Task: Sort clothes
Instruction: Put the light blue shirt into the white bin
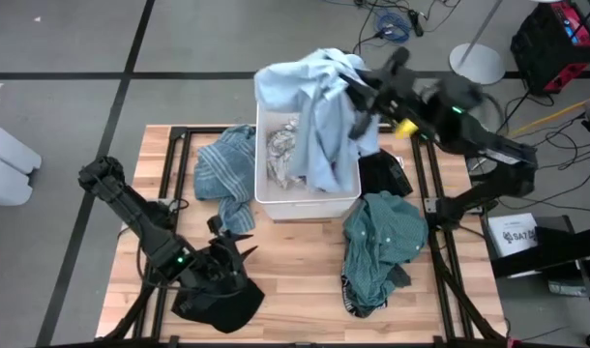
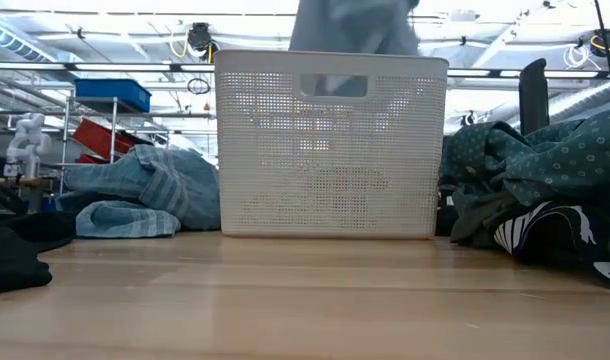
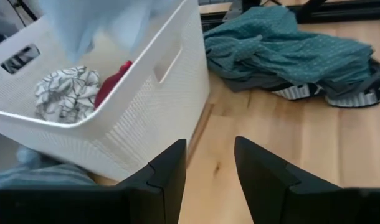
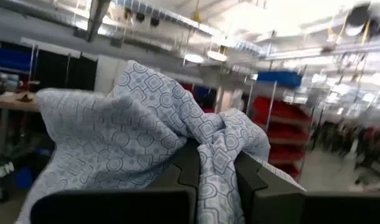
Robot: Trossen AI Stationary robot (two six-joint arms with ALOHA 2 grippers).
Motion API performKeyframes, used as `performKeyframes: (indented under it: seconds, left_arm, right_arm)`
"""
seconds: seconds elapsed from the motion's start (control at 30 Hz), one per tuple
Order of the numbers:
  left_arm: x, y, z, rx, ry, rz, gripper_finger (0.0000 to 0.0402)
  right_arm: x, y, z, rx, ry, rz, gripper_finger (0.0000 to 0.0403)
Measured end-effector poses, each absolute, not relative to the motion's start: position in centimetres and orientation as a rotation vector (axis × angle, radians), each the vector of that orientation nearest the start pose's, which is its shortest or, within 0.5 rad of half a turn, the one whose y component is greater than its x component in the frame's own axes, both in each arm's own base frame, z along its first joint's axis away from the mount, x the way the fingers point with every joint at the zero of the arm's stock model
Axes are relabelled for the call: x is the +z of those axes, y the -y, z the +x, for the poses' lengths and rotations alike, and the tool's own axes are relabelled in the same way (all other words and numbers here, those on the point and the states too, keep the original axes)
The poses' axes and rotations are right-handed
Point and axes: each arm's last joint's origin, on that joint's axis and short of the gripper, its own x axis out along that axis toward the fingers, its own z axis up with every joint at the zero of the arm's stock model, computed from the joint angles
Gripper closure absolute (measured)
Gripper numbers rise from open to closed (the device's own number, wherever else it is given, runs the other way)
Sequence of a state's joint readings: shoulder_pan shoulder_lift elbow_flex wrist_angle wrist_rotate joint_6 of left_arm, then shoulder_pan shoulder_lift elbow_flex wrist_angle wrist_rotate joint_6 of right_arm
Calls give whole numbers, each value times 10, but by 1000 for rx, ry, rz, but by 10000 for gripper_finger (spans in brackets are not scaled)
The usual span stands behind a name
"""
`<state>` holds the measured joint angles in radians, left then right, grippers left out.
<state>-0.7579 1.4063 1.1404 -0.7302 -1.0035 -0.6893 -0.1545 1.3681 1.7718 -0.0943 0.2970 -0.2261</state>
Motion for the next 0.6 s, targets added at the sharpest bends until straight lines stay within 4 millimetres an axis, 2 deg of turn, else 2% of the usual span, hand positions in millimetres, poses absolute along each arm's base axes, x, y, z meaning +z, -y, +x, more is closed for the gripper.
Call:
performKeyframes:
  seconds: [0.23,0.37,0.6]
  left_arm:
    - [288,156,228,446,-533,190,256]
    - [288,149,233,455,-557,178,256]
    - [287,150,235,397,-592,133,256]
  right_arm:
    - [513,113,285,-453,177,-78,375]
    - [487,146,301,-442,63,8,375]
    - [439,181,316,-463,-218,62,375]
